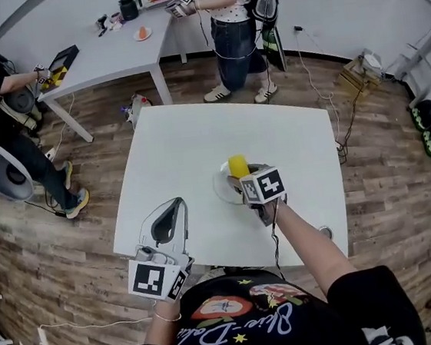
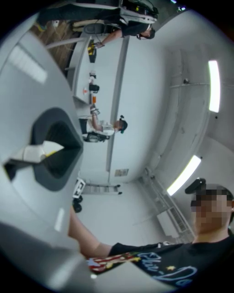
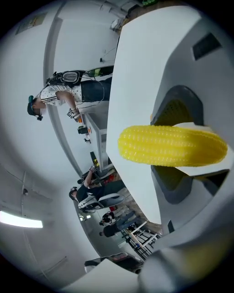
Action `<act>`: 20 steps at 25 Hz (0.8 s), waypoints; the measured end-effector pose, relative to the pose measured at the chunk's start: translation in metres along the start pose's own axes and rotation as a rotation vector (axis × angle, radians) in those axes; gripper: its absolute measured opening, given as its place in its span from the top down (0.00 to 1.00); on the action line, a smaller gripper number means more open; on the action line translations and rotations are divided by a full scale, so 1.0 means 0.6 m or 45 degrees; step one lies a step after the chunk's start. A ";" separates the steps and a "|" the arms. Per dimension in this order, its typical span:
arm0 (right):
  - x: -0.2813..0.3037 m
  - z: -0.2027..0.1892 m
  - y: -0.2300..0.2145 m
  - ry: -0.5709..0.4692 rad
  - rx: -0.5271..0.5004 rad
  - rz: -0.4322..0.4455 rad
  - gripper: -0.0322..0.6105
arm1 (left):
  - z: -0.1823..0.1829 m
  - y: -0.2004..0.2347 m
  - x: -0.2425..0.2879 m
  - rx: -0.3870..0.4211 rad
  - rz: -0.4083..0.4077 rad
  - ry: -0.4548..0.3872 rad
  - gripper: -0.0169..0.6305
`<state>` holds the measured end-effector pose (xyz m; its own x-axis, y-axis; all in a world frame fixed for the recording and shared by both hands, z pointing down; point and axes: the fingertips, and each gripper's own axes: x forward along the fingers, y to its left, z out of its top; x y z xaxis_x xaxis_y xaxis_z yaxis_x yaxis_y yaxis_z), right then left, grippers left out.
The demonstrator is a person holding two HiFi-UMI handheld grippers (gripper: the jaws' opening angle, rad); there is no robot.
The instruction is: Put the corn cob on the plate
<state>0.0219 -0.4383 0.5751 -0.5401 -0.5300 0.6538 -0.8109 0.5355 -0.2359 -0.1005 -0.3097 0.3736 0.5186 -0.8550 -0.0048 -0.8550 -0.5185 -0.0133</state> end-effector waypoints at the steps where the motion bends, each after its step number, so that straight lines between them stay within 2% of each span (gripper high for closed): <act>1: 0.013 -0.001 -0.002 0.029 -0.012 -0.002 0.56 | 0.000 0.006 0.005 -0.004 -0.003 -0.001 0.99; 5: 0.055 -0.009 -0.011 0.132 -0.053 -0.010 0.56 | 0.001 0.027 0.019 -0.004 -0.001 0.001 0.99; 10: 0.079 -0.020 -0.021 0.192 -0.049 -0.021 0.56 | -0.002 0.046 0.028 -0.012 0.013 0.014 0.99; 20: 0.090 -0.024 -0.014 0.149 -0.164 -0.012 0.56 | -0.003 0.053 0.034 -0.029 0.004 0.015 0.99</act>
<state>0.0026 -0.4619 0.6230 -0.4967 -0.4590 0.7366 -0.7762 0.6147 -0.1404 -0.1172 -0.3439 0.3749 0.5162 -0.8565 0.0066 -0.8565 -0.5161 0.0097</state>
